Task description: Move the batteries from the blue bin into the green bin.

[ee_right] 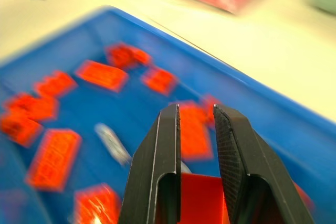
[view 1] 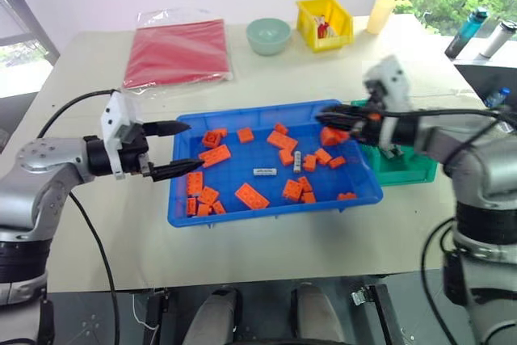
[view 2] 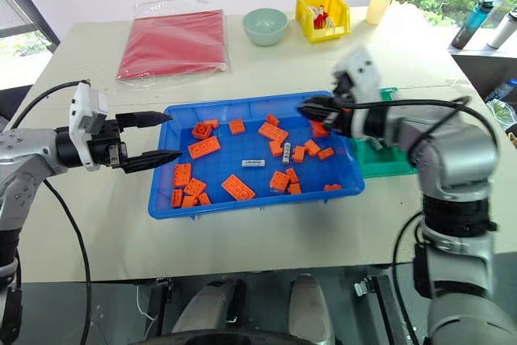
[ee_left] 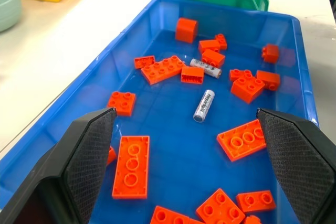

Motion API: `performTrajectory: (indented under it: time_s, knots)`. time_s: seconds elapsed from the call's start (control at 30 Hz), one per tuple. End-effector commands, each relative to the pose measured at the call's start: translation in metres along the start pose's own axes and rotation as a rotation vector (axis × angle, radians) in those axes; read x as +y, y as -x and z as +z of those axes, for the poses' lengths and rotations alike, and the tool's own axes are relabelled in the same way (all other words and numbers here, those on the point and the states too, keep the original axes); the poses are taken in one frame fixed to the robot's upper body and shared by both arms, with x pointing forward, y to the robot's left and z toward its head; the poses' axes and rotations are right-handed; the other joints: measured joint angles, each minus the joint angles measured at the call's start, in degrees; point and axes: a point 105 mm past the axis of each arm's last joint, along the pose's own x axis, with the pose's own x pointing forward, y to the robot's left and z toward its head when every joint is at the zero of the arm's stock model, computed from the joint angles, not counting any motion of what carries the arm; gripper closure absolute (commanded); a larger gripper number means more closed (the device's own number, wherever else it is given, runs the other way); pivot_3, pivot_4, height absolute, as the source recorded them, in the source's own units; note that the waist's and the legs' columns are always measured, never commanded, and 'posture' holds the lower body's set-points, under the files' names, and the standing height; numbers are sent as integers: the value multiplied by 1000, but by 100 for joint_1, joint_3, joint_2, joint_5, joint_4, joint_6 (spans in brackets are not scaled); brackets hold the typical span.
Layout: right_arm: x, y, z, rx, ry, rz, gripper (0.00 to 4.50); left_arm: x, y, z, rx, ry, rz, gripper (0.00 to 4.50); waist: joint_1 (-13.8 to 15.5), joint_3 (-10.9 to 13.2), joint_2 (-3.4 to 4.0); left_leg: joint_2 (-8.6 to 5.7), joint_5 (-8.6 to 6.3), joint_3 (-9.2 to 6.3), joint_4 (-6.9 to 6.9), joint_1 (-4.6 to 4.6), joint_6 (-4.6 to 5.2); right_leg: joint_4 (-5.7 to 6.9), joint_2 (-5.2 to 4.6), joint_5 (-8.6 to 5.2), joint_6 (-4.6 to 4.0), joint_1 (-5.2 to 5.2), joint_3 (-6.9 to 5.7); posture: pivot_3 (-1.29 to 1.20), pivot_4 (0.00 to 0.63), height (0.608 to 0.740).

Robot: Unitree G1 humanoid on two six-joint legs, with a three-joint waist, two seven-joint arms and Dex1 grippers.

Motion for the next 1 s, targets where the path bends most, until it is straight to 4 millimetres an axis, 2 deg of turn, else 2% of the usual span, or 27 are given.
performTrajectory:
  time_s: [0.03,0.17,0.2,0.3,0.43,0.57,0.67,0.8,1.0]
  knots:
    - [18,-20,-7,18,43,58,4081,-2,2,9,-15,-47,9,0,33,-1,-3,-1,0,-3,1,0,0,-2,0,0,0,1,-1,0,150,717]
    - [21,-31,-40,98,41,74,4081,-4,8,11,-12,-50,24,0,72,-1,-3,-3,0,-3,4,0,0,-2,-1,0,0,1,-1,0,150,717]
    - [19,-31,-47,115,39,66,3581,-4,9,11,-11,-51,27,0,72,-1,-3,-4,0,-3,5,0,0,-3,-2,0,0,0,-1,0,150,717]
    - [12,-31,-61,158,57,45,2692,-5,12,12,-5,-53,38,0,68,-1,-3,-4,0,-2,6,0,0,-3,-1,0,0,0,0,0,150,717]
    - [6,-33,-49,148,123,68,995,-5,15,13,-2,-55,47,0,55,-1,-3,-2,0,-1,5,0,0,-4,0,0,0,-2,0,0,150,717]
    - [14,-43,-37,142,175,142,995,-3,15,12,-2,-55,51,0,28,-1,-3,1,0,-1,3,0,0,-4,3,0,0,-4,-1,0,150,717]
    - [28,-52,-39,167,233,232,995,-5,12,12,-4,-55,41,0,4,-1,-3,1,0,-2,3,0,0,-4,3,0,0,-3,-1,0,150,717]
    - [38,-63,-47,221,296,298,995,-6,9,13,-7,-59,29,0,-1,-1,-3,0,0,-4,4,0,0,-4,2,0,0,-3,-1,0,150,717]
    - [38,-72,-70,308,361,338,995,-13,5,13,-9,-56,-8,0,-10,-1,-3,0,0,-5,4,0,-1,-4,2,0,0,-4,-2,0,150,717]
